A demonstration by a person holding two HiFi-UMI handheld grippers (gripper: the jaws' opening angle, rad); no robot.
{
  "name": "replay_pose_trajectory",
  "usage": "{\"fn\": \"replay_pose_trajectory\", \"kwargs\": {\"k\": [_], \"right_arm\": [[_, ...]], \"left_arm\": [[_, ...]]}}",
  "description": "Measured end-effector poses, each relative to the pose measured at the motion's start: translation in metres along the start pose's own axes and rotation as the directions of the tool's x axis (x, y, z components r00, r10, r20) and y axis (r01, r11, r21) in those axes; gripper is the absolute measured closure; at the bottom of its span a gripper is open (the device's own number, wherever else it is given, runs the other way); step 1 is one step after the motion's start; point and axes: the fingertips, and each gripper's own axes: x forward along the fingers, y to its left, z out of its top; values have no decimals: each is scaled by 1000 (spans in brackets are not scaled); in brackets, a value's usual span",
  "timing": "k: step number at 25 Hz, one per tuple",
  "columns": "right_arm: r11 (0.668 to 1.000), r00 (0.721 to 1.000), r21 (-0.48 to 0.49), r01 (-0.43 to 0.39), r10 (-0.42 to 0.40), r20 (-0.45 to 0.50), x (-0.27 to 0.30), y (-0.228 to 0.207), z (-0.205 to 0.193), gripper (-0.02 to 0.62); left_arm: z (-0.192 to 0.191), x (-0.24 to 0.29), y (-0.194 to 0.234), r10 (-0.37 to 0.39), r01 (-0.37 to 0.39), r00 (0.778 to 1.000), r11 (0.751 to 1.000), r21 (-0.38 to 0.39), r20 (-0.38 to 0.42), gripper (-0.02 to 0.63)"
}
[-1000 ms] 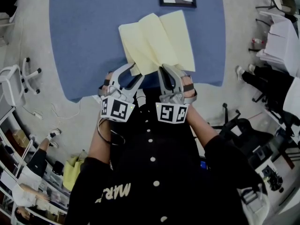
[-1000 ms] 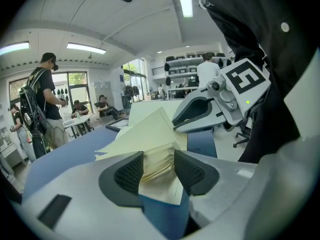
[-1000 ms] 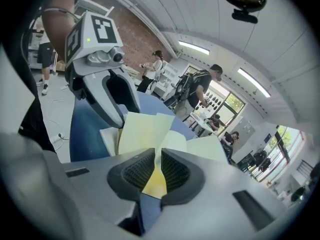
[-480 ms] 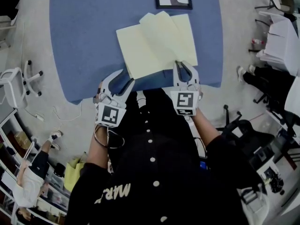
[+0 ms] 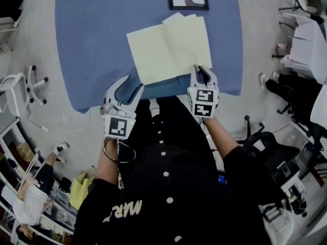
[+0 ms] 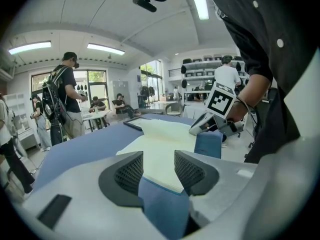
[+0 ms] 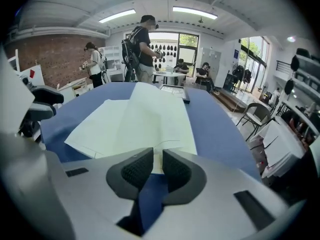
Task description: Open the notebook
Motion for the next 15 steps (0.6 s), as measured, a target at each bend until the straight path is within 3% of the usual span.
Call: {"fn": "replay_pose_trajectory", "kwargs": {"k": [4,6,8,9,12,15], "right_arm": [[997,999,-79,7,-11,-43,0,0,-3,520],[997,999,-78,0,4,45,-18,-3,14,490],[999,975,-47,-17,27,221,-50,-10,44,477],[999,947,-25,-37,43,319,-69,-14,60,476],[990,826,41,-136,91,556,-124,-31,112,472],[974,739,41,-223,141,659,-162,-40,154,516]], "left_arm": [[18,-7,2,13,-13,999,1000,18,29,413],[24,-10,5,22,-21,999,1000,-1,26,413],[29,-10,6,19,-19,1000,1000,-2,16,413],[32,-10,6,16,-16,1000,1000,9,17,413],[46,-13,12,22,-22,999,1000,-8,43,413],[66,-26,24,63,-59,995,997,-58,75,413]]}}
